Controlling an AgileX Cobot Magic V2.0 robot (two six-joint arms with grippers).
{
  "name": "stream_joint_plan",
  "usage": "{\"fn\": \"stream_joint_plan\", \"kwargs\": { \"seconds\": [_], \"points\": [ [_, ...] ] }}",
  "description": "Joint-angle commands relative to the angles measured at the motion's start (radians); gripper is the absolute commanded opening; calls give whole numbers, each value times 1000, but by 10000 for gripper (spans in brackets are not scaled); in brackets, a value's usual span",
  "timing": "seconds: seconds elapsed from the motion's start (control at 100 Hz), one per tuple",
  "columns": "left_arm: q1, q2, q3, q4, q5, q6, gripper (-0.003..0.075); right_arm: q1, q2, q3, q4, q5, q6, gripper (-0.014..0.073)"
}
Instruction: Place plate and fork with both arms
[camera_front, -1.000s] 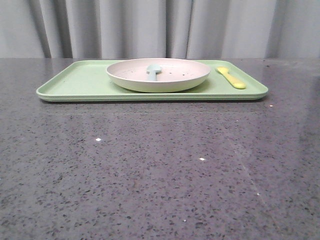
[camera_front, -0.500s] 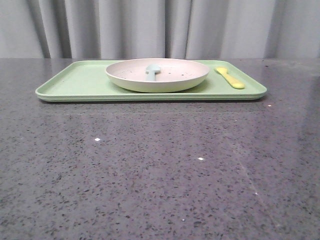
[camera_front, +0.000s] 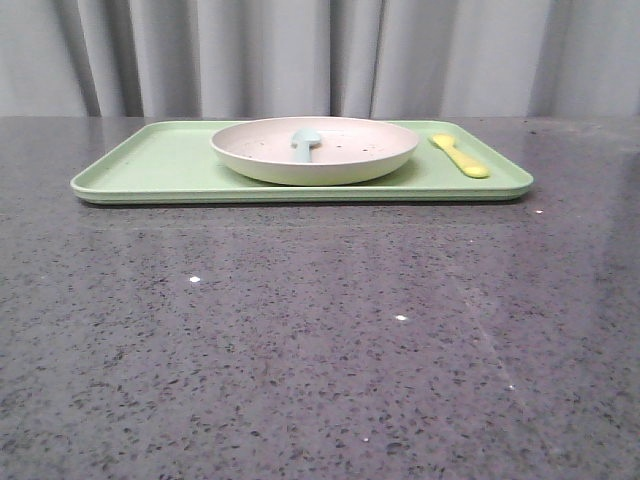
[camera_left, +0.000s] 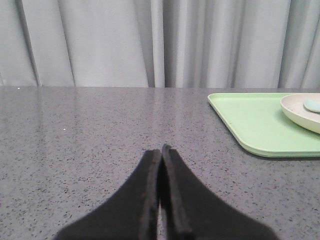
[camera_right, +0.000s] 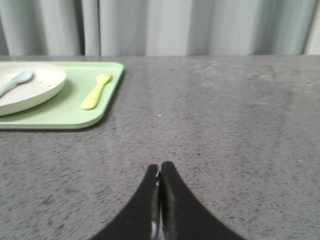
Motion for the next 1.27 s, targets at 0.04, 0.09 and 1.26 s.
{"fn": "stream_joint_plan", "kwargs": {
  "seconds": [0.04, 0.09, 1.26],
  "points": [
    [1, -32, 12, -3, -76, -2, -20, -37, -25, 20, 6, -128, -22, -68],
    [1, -32, 12, -3, -76, -2, -20, -37, -25, 38, -3, -127, -22, -68],
    [1, -32, 12, -3, -76, -2, -20, -37, -25, 114, -26, -166, -22, -68]
  ]
}}
